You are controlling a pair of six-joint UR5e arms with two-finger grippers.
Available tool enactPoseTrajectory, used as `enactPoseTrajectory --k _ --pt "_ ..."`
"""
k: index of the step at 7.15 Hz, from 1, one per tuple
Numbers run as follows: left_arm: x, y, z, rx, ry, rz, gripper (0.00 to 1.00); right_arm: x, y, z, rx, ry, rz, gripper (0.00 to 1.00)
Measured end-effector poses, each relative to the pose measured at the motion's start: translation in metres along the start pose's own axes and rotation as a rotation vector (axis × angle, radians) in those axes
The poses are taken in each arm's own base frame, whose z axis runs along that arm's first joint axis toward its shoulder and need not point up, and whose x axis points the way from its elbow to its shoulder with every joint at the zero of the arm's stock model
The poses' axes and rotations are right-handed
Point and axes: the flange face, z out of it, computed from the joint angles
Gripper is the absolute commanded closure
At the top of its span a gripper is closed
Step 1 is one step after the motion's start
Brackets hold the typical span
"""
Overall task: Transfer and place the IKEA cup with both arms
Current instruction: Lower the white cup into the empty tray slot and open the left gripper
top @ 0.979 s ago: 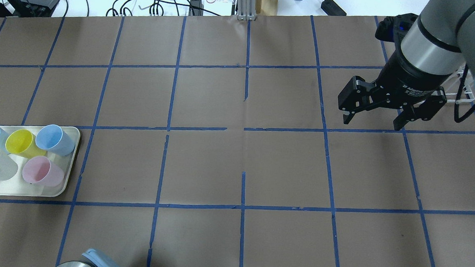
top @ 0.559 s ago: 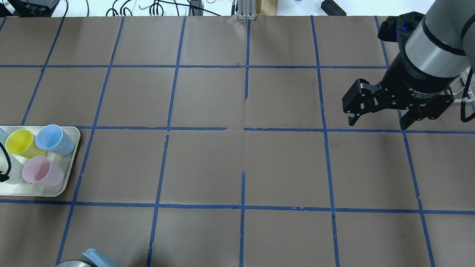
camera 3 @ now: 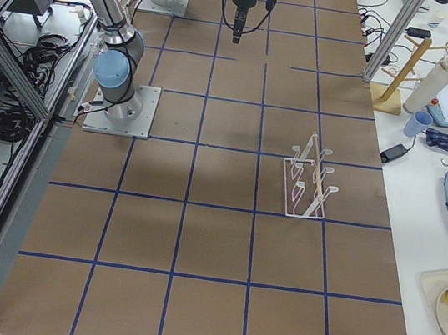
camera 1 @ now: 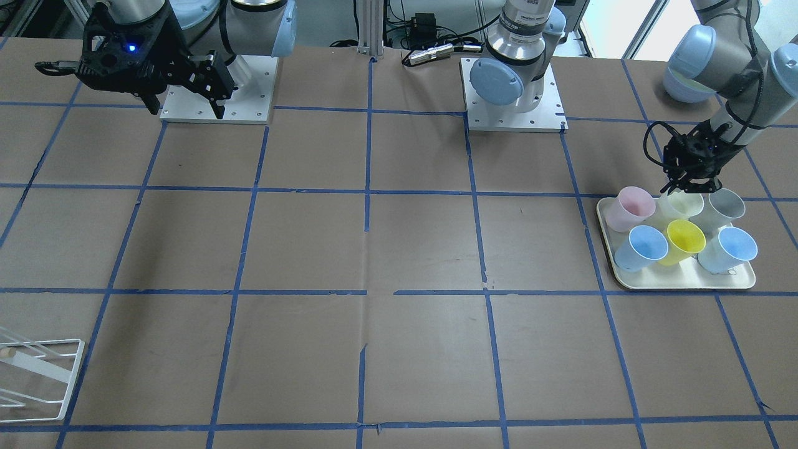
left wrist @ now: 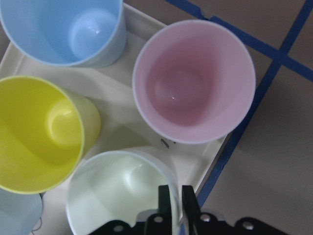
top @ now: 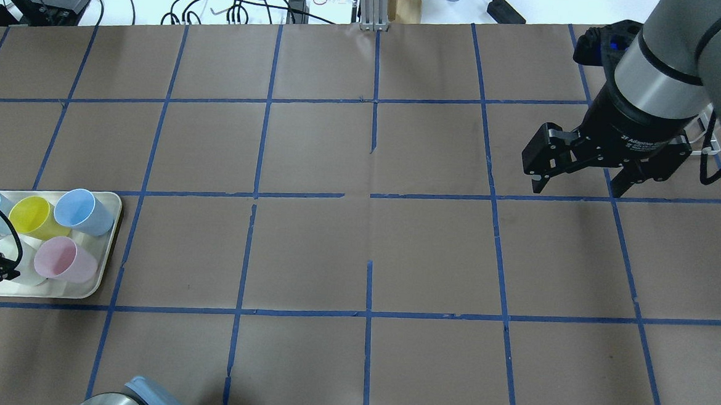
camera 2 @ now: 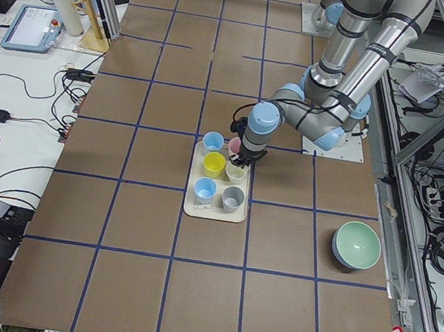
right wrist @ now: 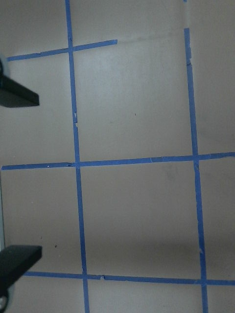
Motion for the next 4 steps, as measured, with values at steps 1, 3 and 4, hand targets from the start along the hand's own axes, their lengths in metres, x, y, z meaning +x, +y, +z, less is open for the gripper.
enactPoseTrajectory --k 1,3,4 --pt "-0.001 0.001 -0.002 -0.004 -0.001 -0.008 0.00 -0.002 0.002 -0.001 0.001 -0.013 -0.006 0.00" --pt "-0.003 0.000 -0.023 -0.022 -0.014 -0.054 0.00 -0.003 0.010 -0.006 0.001 -0.022 -0.011 0.00" --pt "-0.006 -0.001 -0.040 -0.020 -0.002 -0.121 0.00 -0.004 0.013 -0.009 0.005 -0.023 -0.012 0.00"
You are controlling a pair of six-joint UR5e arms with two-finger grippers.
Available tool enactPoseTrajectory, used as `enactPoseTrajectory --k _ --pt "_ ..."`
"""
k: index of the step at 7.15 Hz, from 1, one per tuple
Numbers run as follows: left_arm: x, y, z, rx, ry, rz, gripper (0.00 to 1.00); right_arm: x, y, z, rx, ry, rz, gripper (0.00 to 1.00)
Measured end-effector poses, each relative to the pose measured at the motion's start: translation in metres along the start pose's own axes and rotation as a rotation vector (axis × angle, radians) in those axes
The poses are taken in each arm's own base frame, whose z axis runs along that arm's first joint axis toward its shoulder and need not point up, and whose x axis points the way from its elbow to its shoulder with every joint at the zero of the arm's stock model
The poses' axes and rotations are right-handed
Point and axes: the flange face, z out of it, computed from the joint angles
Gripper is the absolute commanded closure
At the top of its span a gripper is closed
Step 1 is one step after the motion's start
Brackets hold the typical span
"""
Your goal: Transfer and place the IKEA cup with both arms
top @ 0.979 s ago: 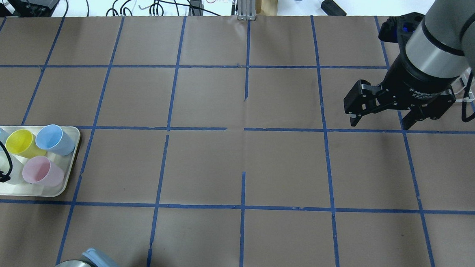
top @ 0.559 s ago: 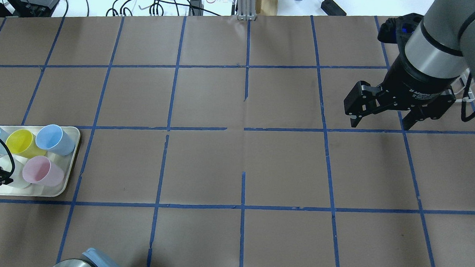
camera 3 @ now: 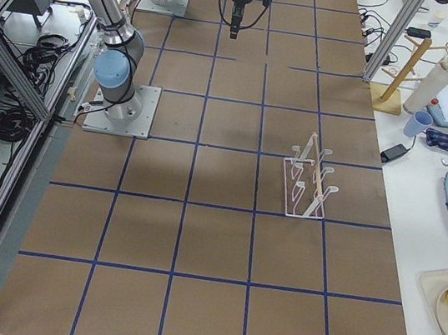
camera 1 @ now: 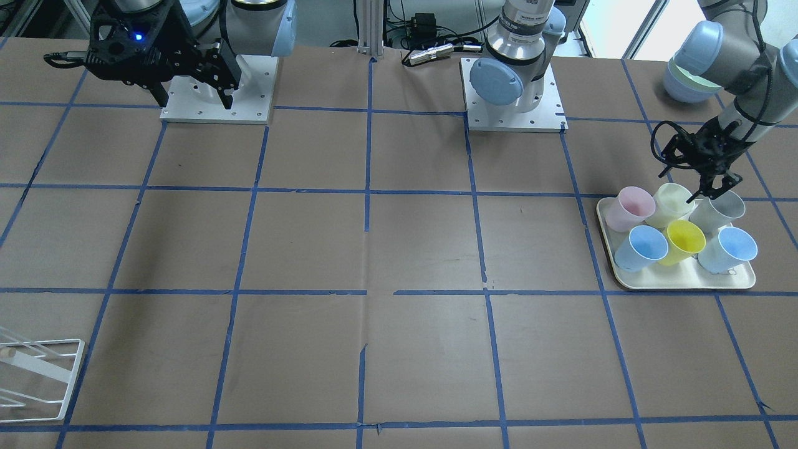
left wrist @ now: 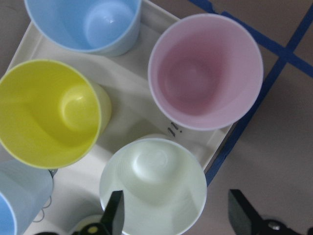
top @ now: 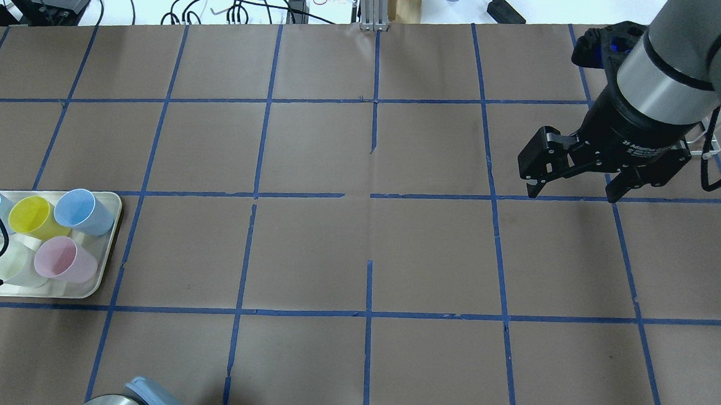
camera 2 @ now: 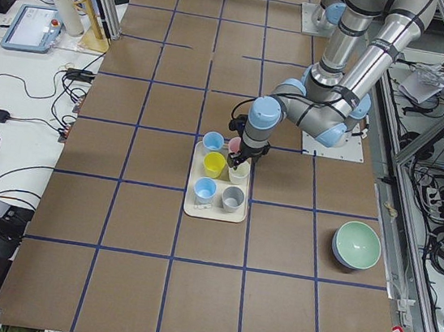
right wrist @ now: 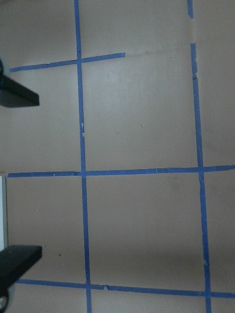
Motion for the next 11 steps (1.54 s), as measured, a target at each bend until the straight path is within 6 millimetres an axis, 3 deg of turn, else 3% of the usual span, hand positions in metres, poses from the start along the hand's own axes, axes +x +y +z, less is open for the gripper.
enactPoseTrajectory --k 1,2,4,5,6,8,10,11 --pt "-0.004 -0.007 -0.022 0.004 0.009 -0.074 0.00 -0.001 0.003 -0.002 0.003 0.001 -0.003 0.00" --pt "-0.008 -0.027 -0.047 0.006 0.008 -0.128 0.00 -0.003 0.006 -0.004 0.004 0.002 -0.009 0.00" --pt "-0.005 -0.096 -0.096 0.006 0.020 -0.245 0.00 -0.006 0.008 -0.005 0.006 0.011 -0.019 0.00" --pt "0.005 -0.140 -0.122 0.002 0.035 -0.303 0.00 -0.006 0.009 -0.005 0.007 0.015 -0.020 0.00" --pt "0.021 -0.185 -0.144 -0.005 0.047 -0.376 0.00 -0.007 0.010 -0.006 0.008 0.015 -0.021 0.00" --pt "0.069 -0.272 -0.169 -0.020 0.043 -0.544 0.00 -0.007 0.010 -0.005 0.006 0.016 -0.021 0.00" --pt "0.125 -0.348 -0.177 -0.024 0.021 -0.684 0.00 -0.007 0.010 -0.005 0.006 0.016 -0.021 0.00" --pt "0.144 -0.377 -0.178 -0.021 0.014 -0.759 0.00 -0.007 0.010 -0.005 0.005 0.016 -0.021 0.00"
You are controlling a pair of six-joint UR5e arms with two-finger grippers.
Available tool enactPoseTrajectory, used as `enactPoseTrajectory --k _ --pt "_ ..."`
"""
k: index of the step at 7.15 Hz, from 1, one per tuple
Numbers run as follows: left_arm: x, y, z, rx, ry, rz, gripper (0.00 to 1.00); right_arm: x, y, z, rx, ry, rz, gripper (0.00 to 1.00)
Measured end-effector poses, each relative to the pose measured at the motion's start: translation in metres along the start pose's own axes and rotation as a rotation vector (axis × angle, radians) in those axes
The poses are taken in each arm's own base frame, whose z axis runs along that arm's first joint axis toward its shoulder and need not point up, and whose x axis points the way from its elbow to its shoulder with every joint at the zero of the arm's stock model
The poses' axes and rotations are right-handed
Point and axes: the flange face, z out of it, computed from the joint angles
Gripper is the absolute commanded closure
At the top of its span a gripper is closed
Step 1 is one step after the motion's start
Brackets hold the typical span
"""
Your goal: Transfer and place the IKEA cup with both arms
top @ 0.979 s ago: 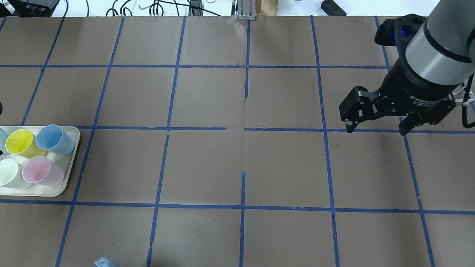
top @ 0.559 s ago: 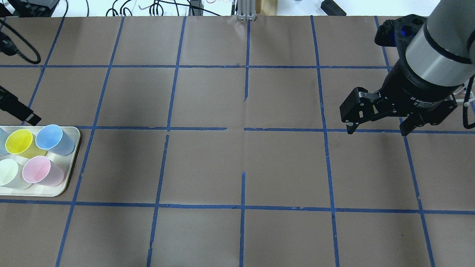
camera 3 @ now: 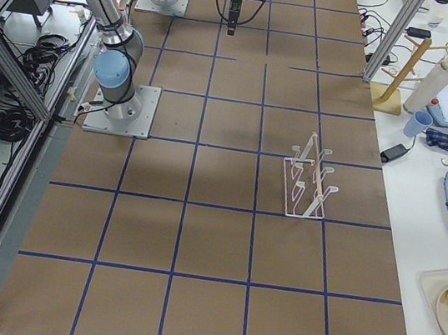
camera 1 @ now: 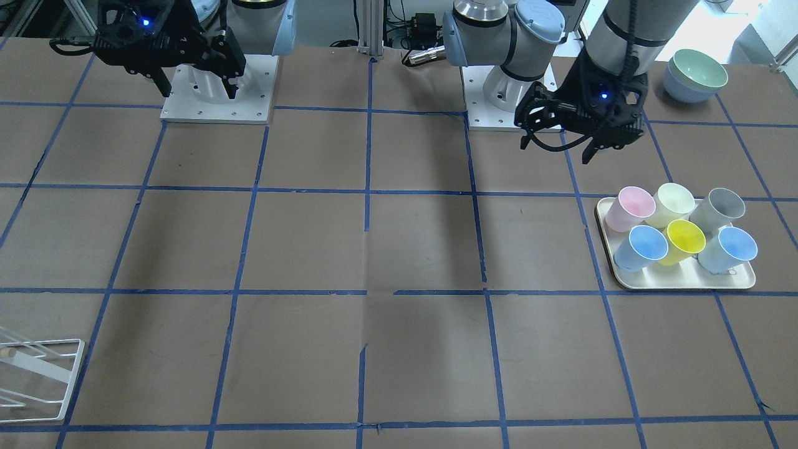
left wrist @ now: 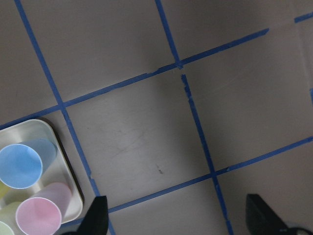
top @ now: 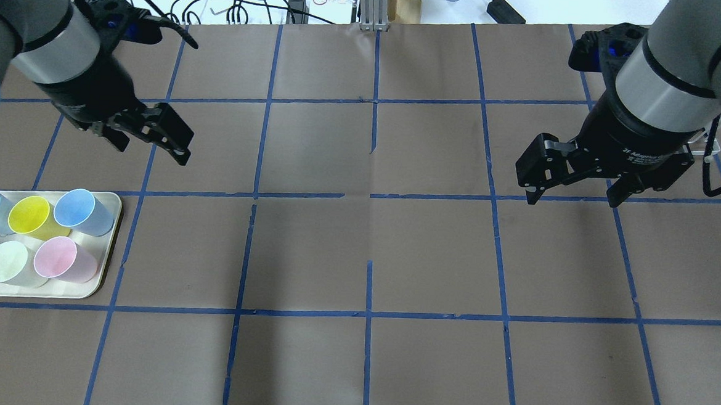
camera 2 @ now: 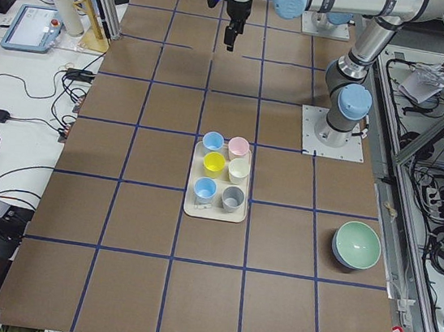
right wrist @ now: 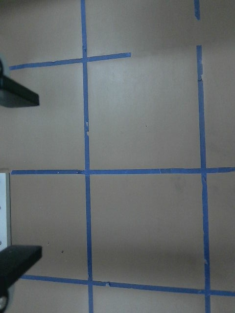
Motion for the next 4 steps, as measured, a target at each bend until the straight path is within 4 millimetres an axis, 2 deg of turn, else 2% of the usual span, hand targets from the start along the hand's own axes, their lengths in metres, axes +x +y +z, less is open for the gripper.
enactPoseTrajectory --k 1,2,4 --pt "0.028 -0.006 0.000 0.006 -0.003 -0.050 0.00 0.000 0.000 0.000 0.000 0.000 0.000 0.00" --pt "0.048 -0.012 -0.002 0.013 -0.004 -0.089 0.00 0.000 0.000 0.000 -0.001 0.001 0.000 0.00" --pt "0.061 -0.024 -0.012 0.017 -0.006 -0.149 0.00 0.000 -0.001 0.001 -0.001 0.002 -0.002 0.00"
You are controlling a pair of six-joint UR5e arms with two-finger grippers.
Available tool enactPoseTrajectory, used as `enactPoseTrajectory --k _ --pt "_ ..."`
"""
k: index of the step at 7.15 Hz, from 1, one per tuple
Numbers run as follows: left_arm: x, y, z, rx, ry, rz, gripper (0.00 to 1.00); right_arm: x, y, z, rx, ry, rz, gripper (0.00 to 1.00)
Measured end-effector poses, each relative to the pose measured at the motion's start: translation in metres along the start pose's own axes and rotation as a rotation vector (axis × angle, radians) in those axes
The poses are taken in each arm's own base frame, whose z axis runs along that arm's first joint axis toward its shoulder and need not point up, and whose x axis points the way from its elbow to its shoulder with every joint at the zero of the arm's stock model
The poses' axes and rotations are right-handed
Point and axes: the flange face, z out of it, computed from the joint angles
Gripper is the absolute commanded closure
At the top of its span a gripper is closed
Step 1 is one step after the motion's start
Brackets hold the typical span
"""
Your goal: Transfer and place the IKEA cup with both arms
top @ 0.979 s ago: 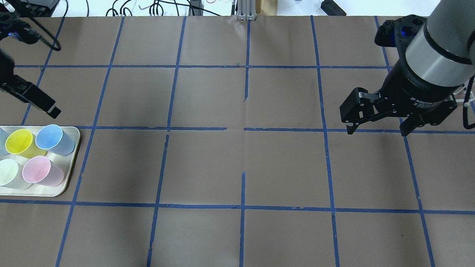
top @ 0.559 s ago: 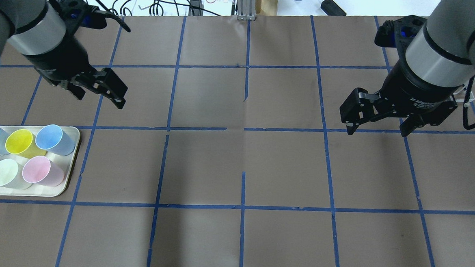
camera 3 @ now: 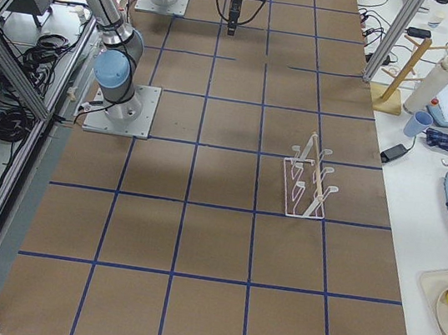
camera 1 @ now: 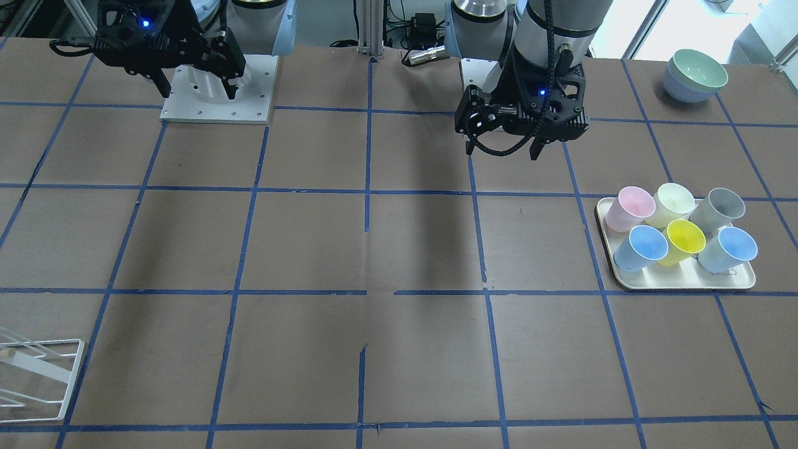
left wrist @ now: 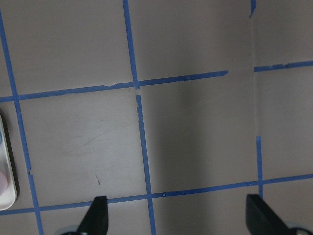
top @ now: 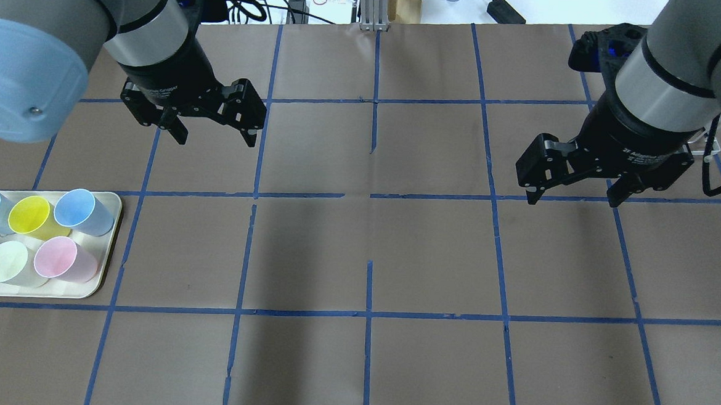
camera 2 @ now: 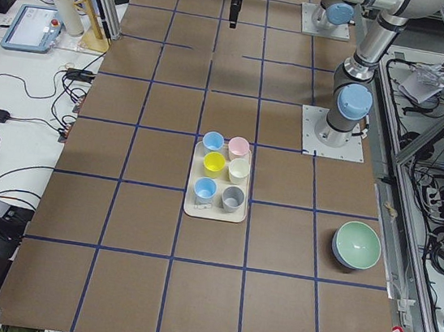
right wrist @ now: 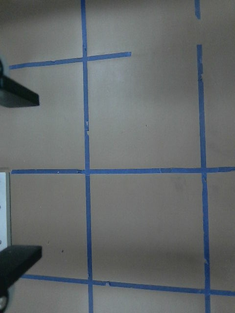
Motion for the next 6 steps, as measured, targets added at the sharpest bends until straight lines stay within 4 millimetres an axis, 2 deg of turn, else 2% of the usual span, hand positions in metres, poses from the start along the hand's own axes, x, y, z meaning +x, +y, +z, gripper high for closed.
enactPoseTrajectory --k 2,6 --pt "0.0019 -0.0088 -0.0052 -0.003 -0.001 -0.014 0.00 0.0000 0.0000 0.0000 0.000 0.000 -0.001 0.00" --pt "0.0021 -0.0099 -0.0057 -0.004 -0.001 -0.013 0.00 0.0002 -0.0008 0.0004 0.000 0.002 -0.001 0.00"
